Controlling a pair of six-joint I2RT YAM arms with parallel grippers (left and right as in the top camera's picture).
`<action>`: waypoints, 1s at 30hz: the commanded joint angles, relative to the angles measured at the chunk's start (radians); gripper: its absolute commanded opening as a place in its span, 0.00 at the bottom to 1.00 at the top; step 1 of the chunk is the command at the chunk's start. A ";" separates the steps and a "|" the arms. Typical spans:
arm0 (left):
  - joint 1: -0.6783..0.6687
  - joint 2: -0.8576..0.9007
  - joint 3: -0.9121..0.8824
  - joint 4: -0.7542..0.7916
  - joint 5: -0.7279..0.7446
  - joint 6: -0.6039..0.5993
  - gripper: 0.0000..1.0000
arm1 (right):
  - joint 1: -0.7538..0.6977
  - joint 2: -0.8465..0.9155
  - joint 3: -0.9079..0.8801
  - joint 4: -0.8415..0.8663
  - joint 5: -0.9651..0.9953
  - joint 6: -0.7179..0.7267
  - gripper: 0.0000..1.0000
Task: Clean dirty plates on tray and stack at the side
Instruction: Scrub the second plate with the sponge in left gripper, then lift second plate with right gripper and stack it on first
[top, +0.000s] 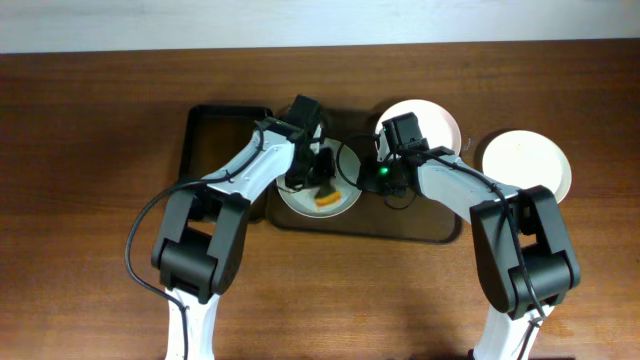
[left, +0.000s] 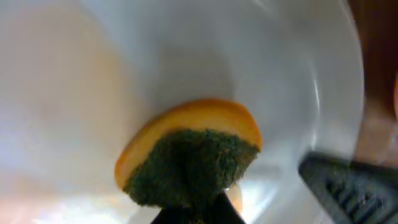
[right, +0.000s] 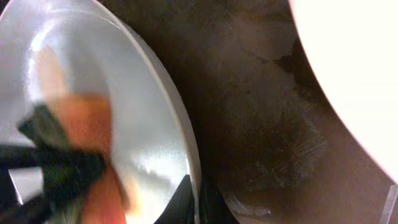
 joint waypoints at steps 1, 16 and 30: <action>0.009 0.020 -0.008 0.048 -0.394 -0.140 0.00 | -0.002 0.018 0.000 -0.003 -0.002 -0.002 0.04; 0.080 -0.020 0.205 -0.401 0.179 0.295 0.00 | -0.002 0.018 0.000 -0.003 -0.014 -0.002 0.04; 0.391 -0.009 0.594 -0.536 0.042 0.296 0.00 | 0.057 0.018 0.000 0.002 0.054 -0.001 0.04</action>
